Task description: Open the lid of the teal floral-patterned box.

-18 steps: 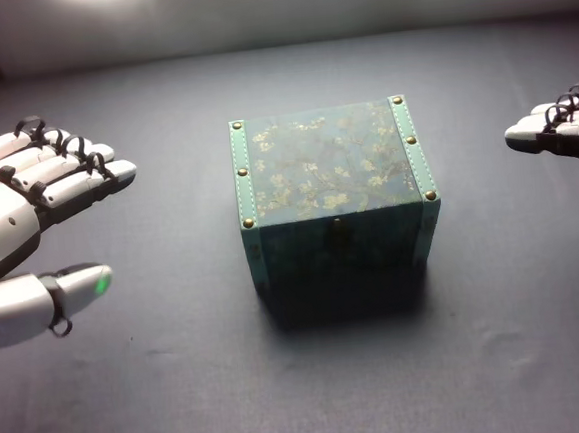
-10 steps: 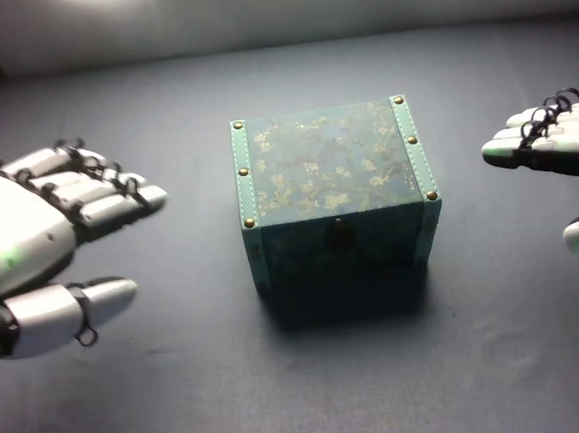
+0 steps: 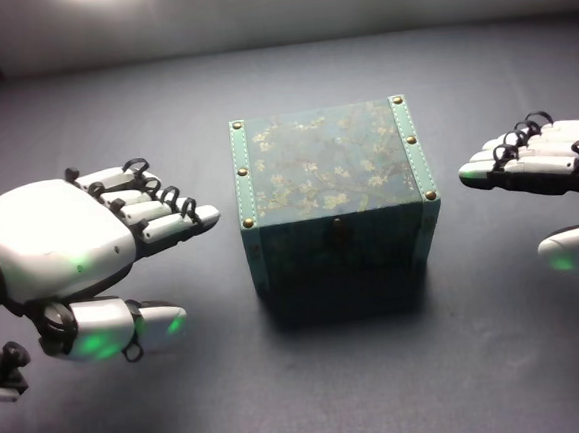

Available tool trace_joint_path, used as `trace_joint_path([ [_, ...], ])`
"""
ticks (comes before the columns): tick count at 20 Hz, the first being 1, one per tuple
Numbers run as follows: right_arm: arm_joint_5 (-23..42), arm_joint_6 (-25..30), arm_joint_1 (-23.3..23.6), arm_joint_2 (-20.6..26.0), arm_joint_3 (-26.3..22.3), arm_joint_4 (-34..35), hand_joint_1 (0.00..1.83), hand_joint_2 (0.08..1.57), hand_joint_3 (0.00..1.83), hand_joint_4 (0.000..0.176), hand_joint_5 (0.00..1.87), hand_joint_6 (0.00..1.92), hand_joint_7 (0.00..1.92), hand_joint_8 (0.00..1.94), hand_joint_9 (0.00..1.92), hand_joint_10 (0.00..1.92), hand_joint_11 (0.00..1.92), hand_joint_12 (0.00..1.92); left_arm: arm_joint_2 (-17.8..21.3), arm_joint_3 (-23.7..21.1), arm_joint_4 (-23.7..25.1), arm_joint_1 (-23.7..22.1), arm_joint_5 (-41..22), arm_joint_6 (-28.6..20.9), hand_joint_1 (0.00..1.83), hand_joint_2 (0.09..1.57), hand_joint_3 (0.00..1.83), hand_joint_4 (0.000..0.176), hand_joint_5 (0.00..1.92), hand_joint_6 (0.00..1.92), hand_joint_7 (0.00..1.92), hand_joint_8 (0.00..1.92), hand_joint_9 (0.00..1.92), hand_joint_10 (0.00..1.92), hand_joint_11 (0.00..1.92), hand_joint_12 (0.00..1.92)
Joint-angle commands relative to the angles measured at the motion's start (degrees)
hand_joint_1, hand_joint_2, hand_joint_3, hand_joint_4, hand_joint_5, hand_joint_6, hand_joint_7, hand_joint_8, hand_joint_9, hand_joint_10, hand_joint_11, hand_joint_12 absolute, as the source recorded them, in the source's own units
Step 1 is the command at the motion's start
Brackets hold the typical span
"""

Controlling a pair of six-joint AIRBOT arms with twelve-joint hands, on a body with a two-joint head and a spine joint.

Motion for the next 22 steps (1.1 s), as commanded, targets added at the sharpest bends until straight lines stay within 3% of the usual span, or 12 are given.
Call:
trace_joint_path([
  [1, 5.1, 1.0, 0.9, 0.0, 0.5, 2.1, 0.0, 1.45, 0.0, 0.0, 0.06, 0.01, 0.04, 0.0, 0.03, 0.0, 0.0, 0.15, -0.1, 0.5, -0.2, -0.9, -4.1, -0.1, 0.0, 1.37, 0.0, 0.0, 0.11, 0.02, 0.15, 0.0, 0.17, 0.01, 0.03, 0.41],
  [7, 2.7, 2.3, 2.1, -1.3, 1.2, -1.6, 0.0, 1.43, 0.0, 0.0, 0.06, 0.0, 0.04, 0.01, 0.03, 0.0, 0.02, 0.09, -2.8, 2.3, 3.3, -3.6, 0.7, -0.1, 0.0, 1.29, 0.0, 0.0, 0.04, 0.0, 0.08, 0.0, 0.12, 0.0, 0.1, 0.13],
  [14, 1.0, 2.6, 3.8, -3.6, 2.5, -3.8, 0.0, 1.36, 0.0, 0.0, 0.0, 0.0, 0.0, 0.0, 0.0, 0.0, 0.0, 0.06, -3.5, 2.5, 3.9, -4.5, 1.3, -0.2, 0.0, 1.39, 0.03, 0.0, 0.01, 0.0, 0.05, 0.0, 0.08, 0.0, 0.06, 0.1],
  [16, 1.0, 2.6, 4.2, -3.9, 2.5, -4.0, 0.0, 1.34, 0.0, 0.0, 0.0, 0.0, 0.0, 0.0, 0.0, 0.0, 0.0, 0.02, -4.0, 2.6, 4.9, -5.3, 1.2, -0.3, 0.0, 1.36, 0.01, 0.0, 0.05, 0.01, 0.07, 0.01, 0.11, 0.01, 0.06, 0.1],
  [19, 1.0, 2.6, 5.2, -4.6, 2.7, -5.1, 0.0, 1.33, 0.0, 0.0, 0.0, 0.0, 0.0, 0.0, 0.0, 0.0, 0.02, 0.01, -4.6, 2.8, 8.1, -6.6, 1.5, -2.8, 0.0, 1.33, 0.0, 0.0, 0.1, 0.01, 0.14, 0.01, 0.16, 0.0, 0.1, 0.11],
  [20, 1.0, 2.6, 5.4, -4.8, 2.7, -5.3, 0.0, 1.33, 0.0, 0.0, 0.0, 0.0, 0.0, 0.0, 0.0, 0.0, 0.04, 0.02, -5.1, 3.5, 10.0, -6.9, 1.6, -5.7, 0.0, 1.33, 0.0, 0.0, 0.07, 0.0, 0.11, 0.0, 0.15, 0.0, 0.11, 0.11],
  [21, 1.0, 2.6, 5.5, -4.8, 2.7, -5.3, 0.0, 1.31, 0.0, 0.0, 0.0, 0.0, 0.0, 0.0, 0.0, 0.0, 0.08, 0.04, -5.5, 4.0, 11.1, -7.2, 1.8, -7.5, 0.0, 1.36, 0.01, 0.0, 0.06, 0.0, 0.1, 0.0, 0.13, 0.0, 0.11, 0.11],
  [22, 1.0, 2.6, 5.5, -4.8, 2.7, -5.3, 0.0, 1.32, 0.01, 0.0, 0.0, 0.0, 0.0, 0.0, 0.06, 0.01, 0.07, 0.42, -6.0, 4.5, 12.0, -7.5, 1.9, -8.8, 0.0, 1.36, 0.01, 0.0, 0.07, 0.01, 0.1, 0.0, 0.13, 0.0, 0.15, 0.12],
])
